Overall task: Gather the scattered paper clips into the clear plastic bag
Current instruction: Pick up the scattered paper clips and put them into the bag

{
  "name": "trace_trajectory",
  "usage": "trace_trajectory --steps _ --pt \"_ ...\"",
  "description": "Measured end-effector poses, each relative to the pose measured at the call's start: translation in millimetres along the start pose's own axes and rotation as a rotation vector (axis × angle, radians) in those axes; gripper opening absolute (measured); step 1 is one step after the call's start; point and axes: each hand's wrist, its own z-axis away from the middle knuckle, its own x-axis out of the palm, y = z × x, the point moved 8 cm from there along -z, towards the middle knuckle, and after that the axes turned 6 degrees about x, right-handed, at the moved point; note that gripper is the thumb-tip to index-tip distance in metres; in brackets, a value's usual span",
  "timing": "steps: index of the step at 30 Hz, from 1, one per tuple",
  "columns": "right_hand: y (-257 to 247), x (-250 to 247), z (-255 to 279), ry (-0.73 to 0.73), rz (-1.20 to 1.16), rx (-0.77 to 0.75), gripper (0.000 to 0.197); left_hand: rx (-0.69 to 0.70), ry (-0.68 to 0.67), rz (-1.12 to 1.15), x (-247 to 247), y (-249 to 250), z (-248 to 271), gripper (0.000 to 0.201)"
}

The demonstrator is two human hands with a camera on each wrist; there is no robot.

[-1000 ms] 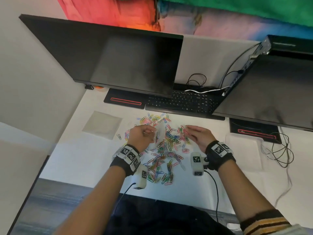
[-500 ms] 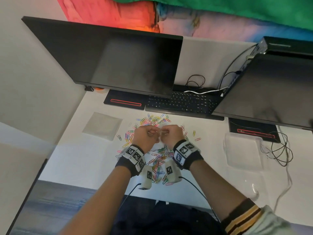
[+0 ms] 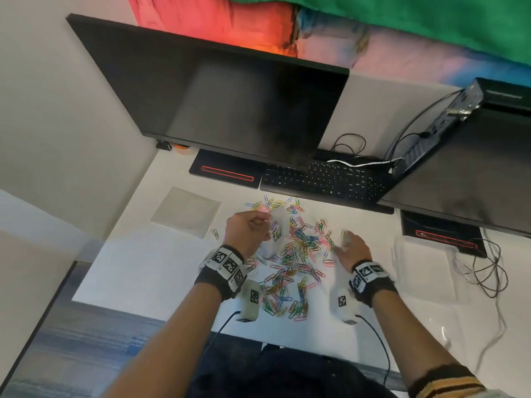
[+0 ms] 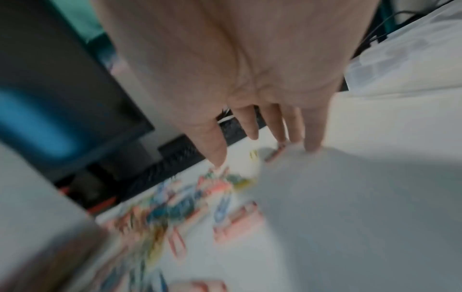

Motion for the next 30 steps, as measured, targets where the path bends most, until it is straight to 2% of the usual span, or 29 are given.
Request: trace_trajectory --steps 2,6,8,11,14,16,19,22,24,26,28,30 --pt "-6.7 23.8 -8.5 -0.010 0.118 -0.107 0.071 0.011 -0.008 -0.012 -2.4 1.1 -1.2 0.014" --pt "-41.7 42.2 -6.7 -0.071 0.175 -0.269 0.077 0.033 -0.015 -0.039 -6.4 4.0 -3.0 0.014" --pt "-58.0 45.9 -0.1 -0.014 0.278 -0.406 0.068 0.038 -0.016 -0.036 -7.4 3.0 -3.8 0.014" --pt "-69.7 46.2 8.2 0.122 0.395 -0.553 0.043 0.036 -0.027 -0.057 -5.9 1.0 -2.4 0.014" --pt "-78.3 43.0 10.9 0.130 0.506 -0.629 0.032 0.023 -0.036 -0.033 -0.7 -1.4 0.3 0.016" --pt "-79.2 36.0 3.1 0.086 0.491 -0.603 0.031 0.017 -0.050 -0.024 4.3 -2.0 2.8 0.016" --pt "-72.3 16.1 -3.4 0.085 0.284 -0.453 0.021 0.003 -0.069 -0.021 9.4 -6.0 6.3 0.013" --pt "-49.1 -5.3 -6.6 0.078 -0.136 -0.205 0.018 0.008 -0.077 -0.016 12.5 -5.1 8.2 0.010" --pt "-40.2 -8.2 -0.8 -0.031 -0.356 -0.102 0.024 0.017 -0.080 -0.028 13.7 -2.6 7.2 0.011" --pt "-44.4 -9.1 10.5 -0.173 -0.556 -0.092 0.030 0.019 -0.083 -0.038 15.3 -1.3 5.4 0.013" --pt "-58.2 -13.3 27.1 -0.329 -0.852 -0.090 0.034 0.017 -0.095 -0.046 19.7 -1.1 4.5 0.014" --pt "-77.0 -19.6 43.1 -0.444 -1.067 -0.102 0.032 0.009 -0.110 -0.046 25.2 -1.1 4.8 0.014"
